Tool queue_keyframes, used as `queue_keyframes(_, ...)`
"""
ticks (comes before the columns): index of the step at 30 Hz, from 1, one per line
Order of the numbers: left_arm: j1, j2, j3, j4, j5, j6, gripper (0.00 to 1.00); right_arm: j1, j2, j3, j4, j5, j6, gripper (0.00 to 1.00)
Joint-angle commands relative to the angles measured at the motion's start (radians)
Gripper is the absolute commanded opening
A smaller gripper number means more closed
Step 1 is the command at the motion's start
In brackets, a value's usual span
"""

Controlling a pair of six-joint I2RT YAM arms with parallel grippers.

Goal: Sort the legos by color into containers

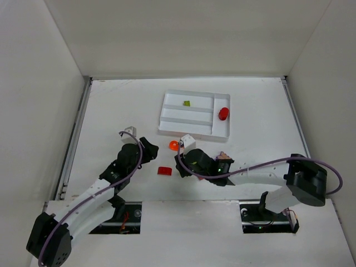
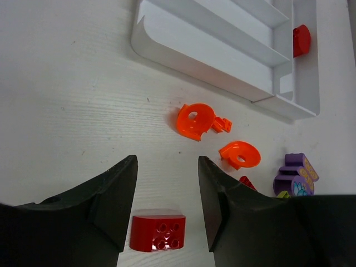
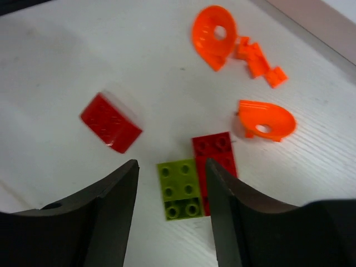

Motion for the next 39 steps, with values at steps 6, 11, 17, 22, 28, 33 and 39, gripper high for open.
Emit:
queue_keyframes(6, 0.057, -0.090, -0.028, -0.089, 0.015, -0.016, 0.44, 0.065, 0.196, 0.188, 0.092, -0.201, -0.216, 0.65)
queue_keyframes(11, 0.065, -0.190, -0.046, -0.136, 0.017, -0.045, 0.44, 0.055, 0.301, 0.260, 0.077, -0.215, -0.279, 0.78)
queue_keyframes(17, 0.096, -0.283, -0.040, -0.190, 0.012, -0.071, 0.45, 0.013, 0.391, 0.295, 0.055, -0.305, -0.285, 0.79)
queue_keyframes(22, 0.148, -0.297, -0.035, -0.186, 0.029, -0.085, 0.46, 0.012, 0.456, 0.326, 0.055, -0.295, -0.281, 0.50)
queue_keyframes(28, 0.180, -0.274, -0.045, -0.170, 0.064, -0.091, 0.46, -0.017, 0.312, 0.271, 0.121, -0.261, -0.258, 0.27)
queue_keyframes(33, 0.150, -0.210, -0.039, -0.101, 0.076, -0.099, 0.46, -0.204, 0.094, 0.176, 0.196, -0.220, -0.169, 0.27)
queue_keyframes(39, 0.015, -0.031, 0.023, 0.003, 0.038, -0.064, 0.43, -0.496, 0.012, 0.131, 0.149, -0.051, -0.048, 0.29)
